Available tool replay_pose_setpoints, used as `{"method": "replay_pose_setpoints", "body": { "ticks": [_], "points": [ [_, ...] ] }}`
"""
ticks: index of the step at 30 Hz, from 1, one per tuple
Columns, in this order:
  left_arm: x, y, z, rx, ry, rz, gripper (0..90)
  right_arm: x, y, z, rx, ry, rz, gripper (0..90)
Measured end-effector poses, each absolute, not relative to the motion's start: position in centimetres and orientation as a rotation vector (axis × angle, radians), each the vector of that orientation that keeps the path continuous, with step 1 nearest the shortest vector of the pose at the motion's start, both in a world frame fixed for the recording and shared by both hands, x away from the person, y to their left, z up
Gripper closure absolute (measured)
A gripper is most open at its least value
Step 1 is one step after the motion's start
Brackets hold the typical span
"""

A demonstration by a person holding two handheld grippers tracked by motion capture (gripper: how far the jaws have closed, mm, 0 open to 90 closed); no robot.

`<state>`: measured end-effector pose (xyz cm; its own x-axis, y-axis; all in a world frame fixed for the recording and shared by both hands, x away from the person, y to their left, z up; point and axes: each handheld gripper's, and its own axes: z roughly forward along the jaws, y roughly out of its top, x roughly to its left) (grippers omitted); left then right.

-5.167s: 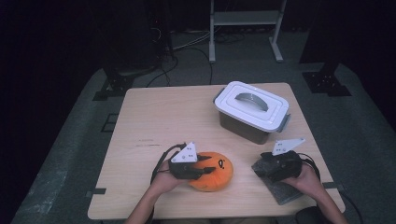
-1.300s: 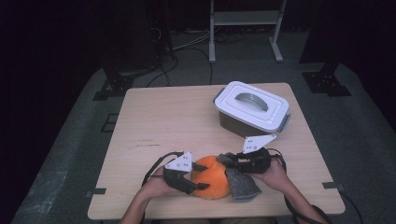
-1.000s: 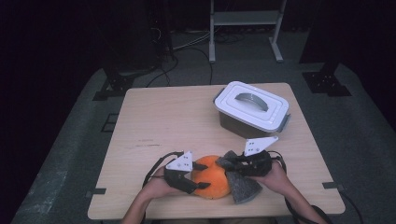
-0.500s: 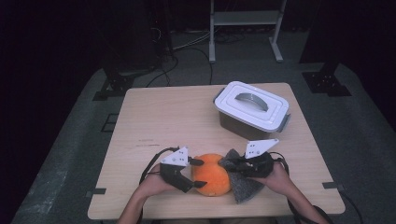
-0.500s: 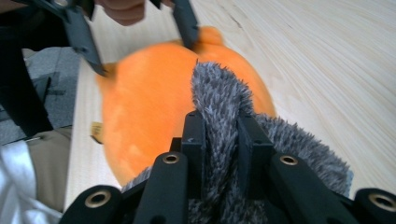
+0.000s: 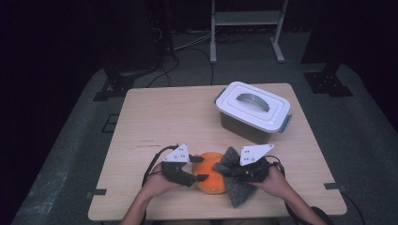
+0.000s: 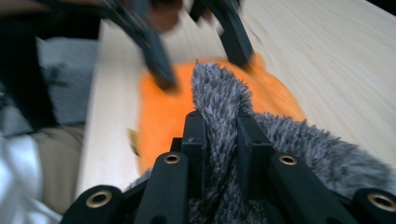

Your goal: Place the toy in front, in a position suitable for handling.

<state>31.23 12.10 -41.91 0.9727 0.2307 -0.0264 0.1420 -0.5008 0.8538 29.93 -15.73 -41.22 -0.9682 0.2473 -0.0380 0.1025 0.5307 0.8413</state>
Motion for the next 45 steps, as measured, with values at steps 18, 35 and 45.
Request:
{"method": "replay_pose_setpoints", "body": {
  "ticks": [18, 35, 45],
  "points": [
    [31.6, 12.9, -42.4, 2.127, 0.276, 0.108, 36.3, 30.1, -16.7, -40.5, 0.307, 2.642, 1.518, 46.3],
    [32.0, 12.3, -42.6, 2.122, 0.293, 0.134, 38.4, 29.0, -14.1, -40.9, 0.242, 2.598, 1.409, 77.5],
    [31.9, 12.8, -42.1, 2.145, 0.281, 0.109, 32.0, 30.5, -17.0, -41.0, 0.383, 2.567, 1.393, 78.9]
  ]
}}
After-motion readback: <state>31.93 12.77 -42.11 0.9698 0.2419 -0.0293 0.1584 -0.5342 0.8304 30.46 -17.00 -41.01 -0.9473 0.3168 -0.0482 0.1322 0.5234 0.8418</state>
